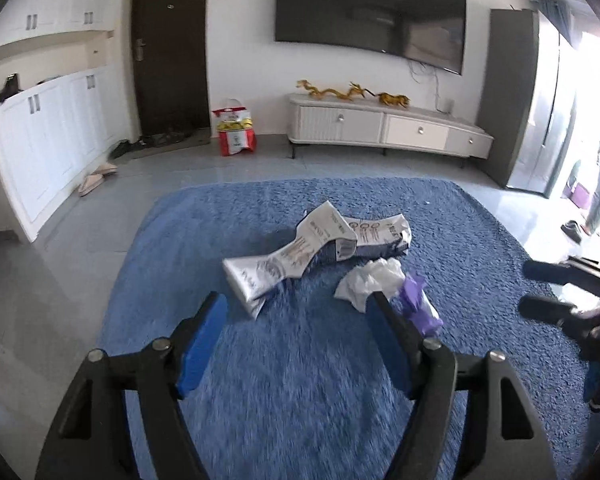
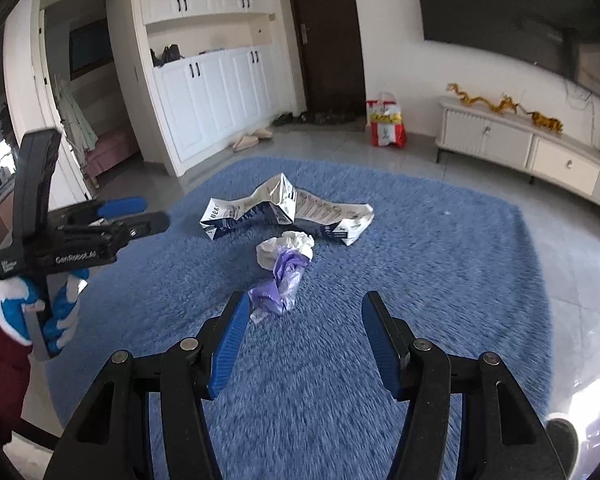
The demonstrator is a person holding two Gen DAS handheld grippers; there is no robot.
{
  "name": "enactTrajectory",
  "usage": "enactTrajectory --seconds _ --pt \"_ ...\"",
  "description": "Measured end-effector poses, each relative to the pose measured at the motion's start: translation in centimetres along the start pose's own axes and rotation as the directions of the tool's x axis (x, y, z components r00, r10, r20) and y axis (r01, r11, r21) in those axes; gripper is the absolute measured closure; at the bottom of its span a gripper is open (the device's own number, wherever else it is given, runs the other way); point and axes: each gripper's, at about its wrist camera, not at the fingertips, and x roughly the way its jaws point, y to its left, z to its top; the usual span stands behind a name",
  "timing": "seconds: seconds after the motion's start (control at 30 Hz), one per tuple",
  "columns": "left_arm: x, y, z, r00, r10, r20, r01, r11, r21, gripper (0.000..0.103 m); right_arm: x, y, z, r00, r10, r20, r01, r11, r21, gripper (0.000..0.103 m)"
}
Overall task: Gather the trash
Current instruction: 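Grasp the white milk carton with the left tool while the right tool grasps the white tissue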
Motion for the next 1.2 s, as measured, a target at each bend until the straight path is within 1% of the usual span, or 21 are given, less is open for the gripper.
enactTrajectory --seconds 0.23,0.33,0.47,0.53,0.63,0.73,0.8,0.83,0.87,0.93,1.0,1.03,1.07,1.1,1.13,1.17,1.2 --pt "5.6 0.5 2.1 0.997 -0.023 -0.069 0.029 0.997 0.075 0.032 6.0 -0.3 2.2 0.996 0.072 -0.062 -0.072 0.997 -0.001 0.045" --pt "7.9 0.7 2.5 0.994 -0.028 -0.108 0.038 0.995 0.096 0.032 8.5 -0.7 3.1 0.989 0.11 -0.101 -0.109 0.994 0.02 0.045" --pt "10.2 0.8 2.7 0.988 -0.03 -0.152 0.048 0.992 0.116 0.032 10.9 -1.1 4.0 0.98 0.144 -0.138 -0.139 0.989 0.047 0.045" --pt "10.8 0.7 3.0 0.99 -0.007 -0.14 0.026 0.99 0.136 0.032 12.1 -1.4 4.4 0.975 0.156 -0.159 -0.148 0.987 0.061 0.045" --pt "11.5 0.9 3.7 0.99 -0.004 -0.144 0.022 0.992 0.122 0.032 13.7 -1.7 4.8 0.966 0.179 -0.187 -0.165 0.983 0.085 0.045" --pt "12.2 1.7 4.3 0.986 -0.002 -0.165 0.018 0.995 0.095 0.032 14.8 -1.7 5.2 0.957 0.203 -0.209 -0.187 0.978 0.095 0.046" --pt "12.5 2.2 4.5 0.985 -0.001 -0.171 0.015 0.997 0.08 0.032 15.4 -1.5 5.3 0.946 0.231 -0.225 -0.213 0.972 0.101 0.053" --pt "12.5 2.4 4.6 0.985 0.0 -0.174 0.013 0.997 0.074 0.032 15.7 -1.4 5.4 0.944 0.236 -0.231 -0.218 0.971 0.103 0.064" --pt "12.7 2.5 4.7 0.984 0.004 -0.177 0.008 0.998 0.07 0.032 15.9 -1.4 5.4 0.941 0.242 -0.237 -0.223 0.969 0.103 0.072" --pt "13.4 2.8 4.6 0.978 0.011 -0.21 0.002 0.998 0.061 0.032 16.0 -1.3 5.5 0.937 0.257 -0.237 -0.238 0.965 0.106 0.08" --pt "13.9 2.9 4.2 0.974 0.037 -0.225 -0.023 0.998 0.064 0.033 15.6 -1.3 5.5 0.937 0.27 -0.223 -0.252 0.962 0.105 0.082" --pt "14.0 2.9 4.1 0.974 0.044 -0.222 -0.031 0.997 0.065 0.035 15.1 -1.3 5.5 0.938 0.276 -0.21 -0.259 0.96 0.103 0.083" --pt "14.0 2.9 3.9 0.975 0.042 -0.217 -0.03 0.998 0.06 0.041 14.6 -1.3 5.5 0.939 0.284 -0.192 -0.268 0.958 0.102 0.084" --pt "13.8 3.0 3.8 0.977 0.033 -0.209 -0.024 0.999 0.045 0.05 14.1 -1.4 5.4 0.94 0.286 -0.186 -0.272 0.957 0.099 0.084" --pt "13.7 3.0 3.8 0.978 0.026 -0.206 -0.019 0.999 0.035 0.055 13.5 -1.5 5.3 0.943 0.284 -0.171 -0.272 0.958 0.094 0.084" --pt "13.5 3.0 3.7 0.979 0.018 -0.203 -0.014 1.0 0.022 0.063 13.0 -1.6 5.3 0.945 0.286 -0.16 -0.274 0.957 0.093 0.084" --pt "13.2 2.9 3.7 0.98 0.015 -0.198 -0.013 1.0 0.013 0.064 12.4 -1.6 5.2 0.946 0.289 -0.146 -0.278 0.956 0.093 0.084"
